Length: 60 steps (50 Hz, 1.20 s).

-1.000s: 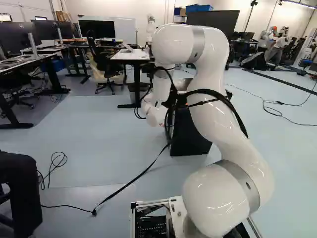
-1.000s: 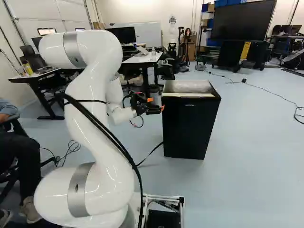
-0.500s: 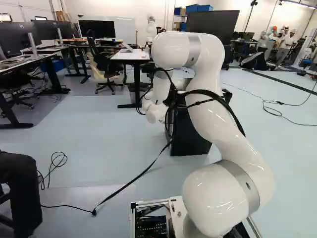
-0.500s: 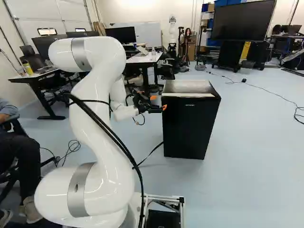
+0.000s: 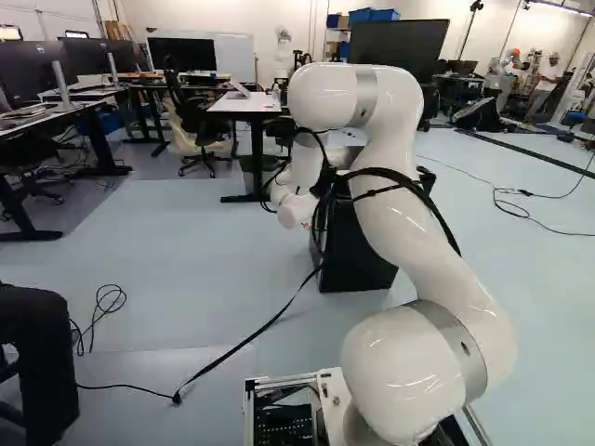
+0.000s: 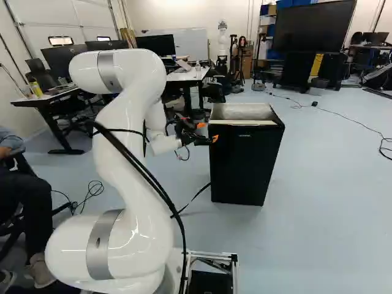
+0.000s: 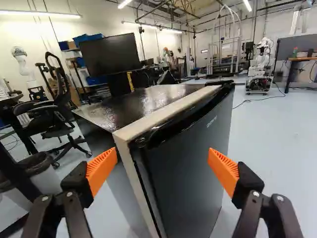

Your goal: Open the fridge door

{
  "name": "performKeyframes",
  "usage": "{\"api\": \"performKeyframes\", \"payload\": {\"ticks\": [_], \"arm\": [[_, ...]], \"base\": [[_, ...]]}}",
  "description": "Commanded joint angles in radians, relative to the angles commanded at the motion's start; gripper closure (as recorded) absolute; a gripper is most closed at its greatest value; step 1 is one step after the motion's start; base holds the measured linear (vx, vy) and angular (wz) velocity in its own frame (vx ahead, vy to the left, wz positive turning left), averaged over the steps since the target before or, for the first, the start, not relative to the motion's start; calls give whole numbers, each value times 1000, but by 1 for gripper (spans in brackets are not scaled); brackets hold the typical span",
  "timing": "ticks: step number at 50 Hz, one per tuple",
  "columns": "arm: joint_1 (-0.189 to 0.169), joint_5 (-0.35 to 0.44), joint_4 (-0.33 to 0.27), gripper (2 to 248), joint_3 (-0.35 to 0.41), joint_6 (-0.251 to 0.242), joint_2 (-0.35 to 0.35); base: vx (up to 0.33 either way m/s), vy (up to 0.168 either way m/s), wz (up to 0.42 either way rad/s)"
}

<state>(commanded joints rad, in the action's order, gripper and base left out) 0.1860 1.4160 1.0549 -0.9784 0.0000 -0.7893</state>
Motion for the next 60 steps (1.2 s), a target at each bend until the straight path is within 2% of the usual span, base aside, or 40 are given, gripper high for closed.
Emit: {"api": "performKeyframes", "payload": {"ticks": [35, 60], "arm": [[-35, 0, 0, 3, -17, 0, -10], [-41, 0, 16, 3, 2, 0, 1]], "base": [[0, 0, 0], [0, 0, 0]]}}
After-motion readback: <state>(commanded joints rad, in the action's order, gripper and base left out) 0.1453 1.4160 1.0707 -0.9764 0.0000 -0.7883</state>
